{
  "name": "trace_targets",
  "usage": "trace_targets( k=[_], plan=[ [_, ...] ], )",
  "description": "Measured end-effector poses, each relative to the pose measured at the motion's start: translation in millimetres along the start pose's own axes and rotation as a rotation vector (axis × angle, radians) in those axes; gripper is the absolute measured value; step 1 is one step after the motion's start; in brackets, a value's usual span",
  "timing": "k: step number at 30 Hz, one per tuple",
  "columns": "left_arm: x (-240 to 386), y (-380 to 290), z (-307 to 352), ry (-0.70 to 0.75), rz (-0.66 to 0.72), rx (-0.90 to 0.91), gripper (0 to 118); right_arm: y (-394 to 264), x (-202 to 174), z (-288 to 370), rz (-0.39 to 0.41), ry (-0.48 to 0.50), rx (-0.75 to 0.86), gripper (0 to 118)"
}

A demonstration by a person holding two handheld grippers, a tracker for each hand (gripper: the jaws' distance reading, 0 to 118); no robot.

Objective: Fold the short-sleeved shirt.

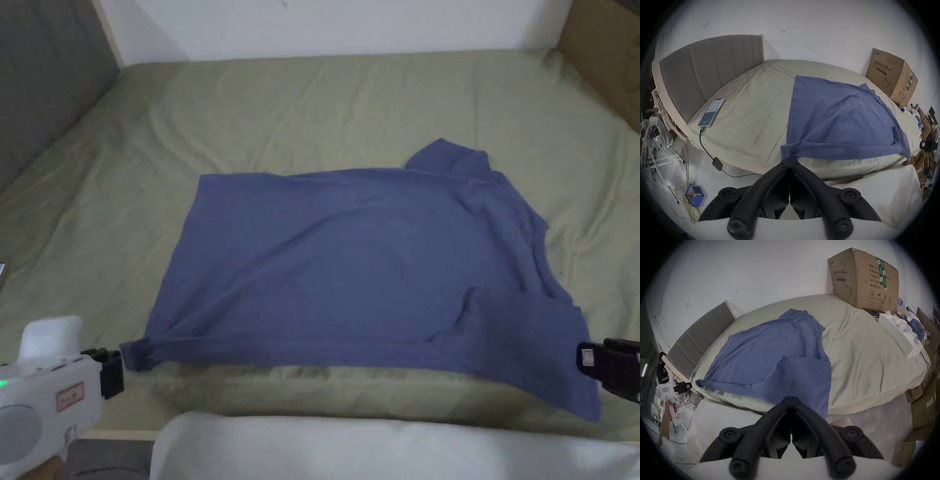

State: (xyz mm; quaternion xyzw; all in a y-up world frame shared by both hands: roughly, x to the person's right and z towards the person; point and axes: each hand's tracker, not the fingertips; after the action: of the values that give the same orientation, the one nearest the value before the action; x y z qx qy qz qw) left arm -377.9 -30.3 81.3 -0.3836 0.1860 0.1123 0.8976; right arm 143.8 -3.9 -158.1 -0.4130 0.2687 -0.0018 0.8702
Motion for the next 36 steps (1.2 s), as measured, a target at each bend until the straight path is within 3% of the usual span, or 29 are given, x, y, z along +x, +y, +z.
trace_targets(
  k=[1, 3, 4, 5, 7, 8, 9, 10, 11, 13, 16, 17, 19, 20, 24, 25, 27, 28, 29, 36],
  plan=[
    [-0.5, 3.3, -1.0, 0.002, 0.001, 0.009, 9, 0.1, 0.7, -1.2, -0.005, 0.002, -0.004, 0],
    [-1.8, 13.1, -7.3, -0.018, 0.003, 0.016, 68, 0.6, 3.1, -5.7, -0.022, 0.008, -0.010, 0],
    [-1.9, 18.0, -14.5, -0.026, 0.004, 0.009, 89, 0.2, 3.3, -7.3, -0.026, 0.006, -0.012, 0],
    [-2.1, 21.9, -23.6, -0.029, -0.001, 0.008, 97, -0.6, 3.7, -8.7, -0.027, 0.007, -0.016, 0],
    [-0.4, 30.0, -44.0, -0.031, -0.021, -0.026, 97, -1.7, 6.6, -12.2, -0.028, 0.003, -0.029, 0],
    [0.7, 32.5, -56.3, -0.027, -0.035, -0.079, 89, -3.3, 7.5, -13.0, -0.025, 0.003, -0.035, 0],
    [1.5, 32.7, -66.9, -0.043, -0.024, -0.123, 62, -4.9, 8.8, -14.1, -0.024, 0.001, -0.043, 0],
    [2.2, 30.2, -74.5, -0.074, -0.006, -0.154, 15, -6.2, 16.1, -18.3, -0.027, -0.002, -0.049, 0],
    [3.6, 27.7, -78.0, -0.077, 0.005, -0.189, 0, -8.1, 20.9, -21.2, -0.035, -0.008, -0.060, 0],
    [14.2, 19.6, -77.1, 0.005, -0.046, -0.110, 0, -12.4, 26.4, -22.8, -0.047, -0.036, -0.082, 0],
    [15.2, 23.4, -67.6, -0.031, -0.053, -0.131, 0, -20.4, 34.6, -23.3, -0.038, -0.075, -0.098, 15],
    [14.7, 25.8, -65.5, -0.031, -0.052, -0.123, 0, -21.7, 36.9, -25.1, -0.036, -0.091, -0.111, 32],
    [11.5, 32.1, -59.7, -0.018, -0.039, -0.101, 0, -24.6, 42.3, -32.1, -0.032, -0.105, -0.154, 93],
    [9.3, 34.9, -56.4, -0.025, -0.023, -0.089, 0, -25.8, 44.5, -35.9, -0.034, -0.111, -0.154, 107],
    [8.2, 40.3, -53.1, -0.040, -0.001, -0.072, 0, -29.4, 54.3, -64.0, -0.083, -0.110, -0.244, 103],
    [9.7, 40.7, -53.9, -0.036, -0.004, -0.072, 0, -29.0, 54.5, -69.3, -0.083, -0.101, -0.277, 96],
    [10.5, 41.2, -53.5, -0.035, -0.010, -0.078, 0, -27.1, 50.8, -73.7, -0.064, -0.093, -0.271, 37],
    [10.9, 41.1, -53.3, -0.036, -0.012, -0.080, 0, -25.7, 48.9, -74.7, -0.055, -0.095, -0.279, 14],
    [11.5, 40.6, -53.5, -0.035, -0.015, -0.082, 0, -24.3, 47.6, -75.1, -0.049, -0.098, -0.282, 7],
    [9.6, 45.4, -46.3, -0.016, -0.042, -0.088, 0, -4.8, 33.3, -36.7, 0.011, -0.087, -0.239, 3]
  ],
)
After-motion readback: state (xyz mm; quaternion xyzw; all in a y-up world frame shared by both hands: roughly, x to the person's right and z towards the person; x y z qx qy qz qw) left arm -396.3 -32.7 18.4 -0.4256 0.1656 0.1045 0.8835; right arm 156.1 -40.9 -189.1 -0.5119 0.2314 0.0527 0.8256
